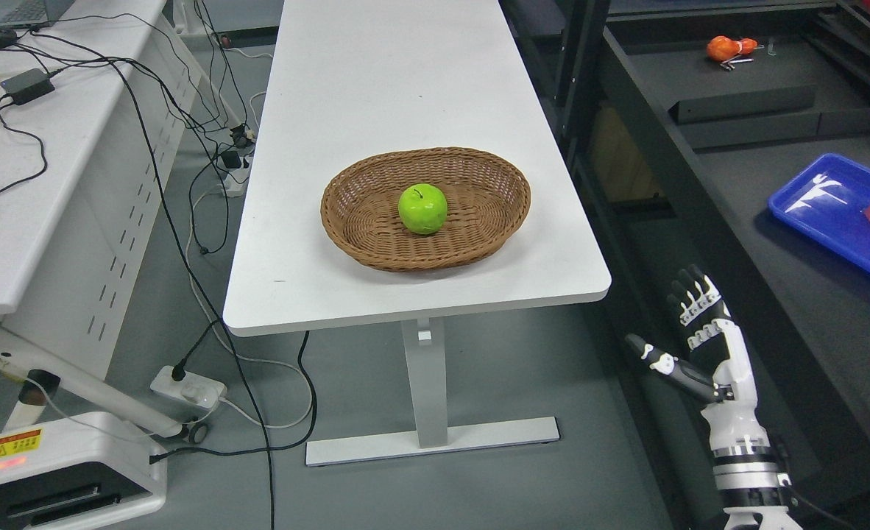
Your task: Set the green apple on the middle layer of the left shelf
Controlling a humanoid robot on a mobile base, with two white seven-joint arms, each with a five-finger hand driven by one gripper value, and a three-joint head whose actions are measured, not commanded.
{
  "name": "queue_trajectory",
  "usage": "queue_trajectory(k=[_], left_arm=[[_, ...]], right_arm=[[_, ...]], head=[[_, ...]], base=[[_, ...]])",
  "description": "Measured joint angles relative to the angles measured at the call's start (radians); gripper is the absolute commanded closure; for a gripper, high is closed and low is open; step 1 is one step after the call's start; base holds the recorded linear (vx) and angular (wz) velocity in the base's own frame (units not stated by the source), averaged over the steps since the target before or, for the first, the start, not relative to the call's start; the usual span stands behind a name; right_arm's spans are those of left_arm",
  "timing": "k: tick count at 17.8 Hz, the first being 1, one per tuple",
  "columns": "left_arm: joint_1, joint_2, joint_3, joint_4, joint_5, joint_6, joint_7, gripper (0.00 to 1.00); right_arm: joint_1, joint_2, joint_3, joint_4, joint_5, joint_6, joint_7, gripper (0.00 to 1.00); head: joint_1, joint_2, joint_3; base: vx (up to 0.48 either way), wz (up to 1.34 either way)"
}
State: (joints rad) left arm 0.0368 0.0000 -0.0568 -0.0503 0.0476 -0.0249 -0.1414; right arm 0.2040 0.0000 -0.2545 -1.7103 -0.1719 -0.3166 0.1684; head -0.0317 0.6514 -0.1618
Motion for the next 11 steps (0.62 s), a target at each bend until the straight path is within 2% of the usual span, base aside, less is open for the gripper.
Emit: queue_trajectory(k=[7,11], left_arm=[[0.0,0.0,0.0,0.0,0.0,0.0,0.0,0.0],[0.0,0.0,0.0,0.0,0.0,0.0,0.0,0.0]], right_arm=[[0.003,0.0,0.002,0.0,0.0,-0.017,0.03,0.0],[-0.002,-0.033,0.018,0.0,0.075,-0.121,0.039,0.0]], head=[[0.0,0.0,0.0],[0.0,0.0,0.0]], base=[[0.0,0.0],[0.0,0.0]])
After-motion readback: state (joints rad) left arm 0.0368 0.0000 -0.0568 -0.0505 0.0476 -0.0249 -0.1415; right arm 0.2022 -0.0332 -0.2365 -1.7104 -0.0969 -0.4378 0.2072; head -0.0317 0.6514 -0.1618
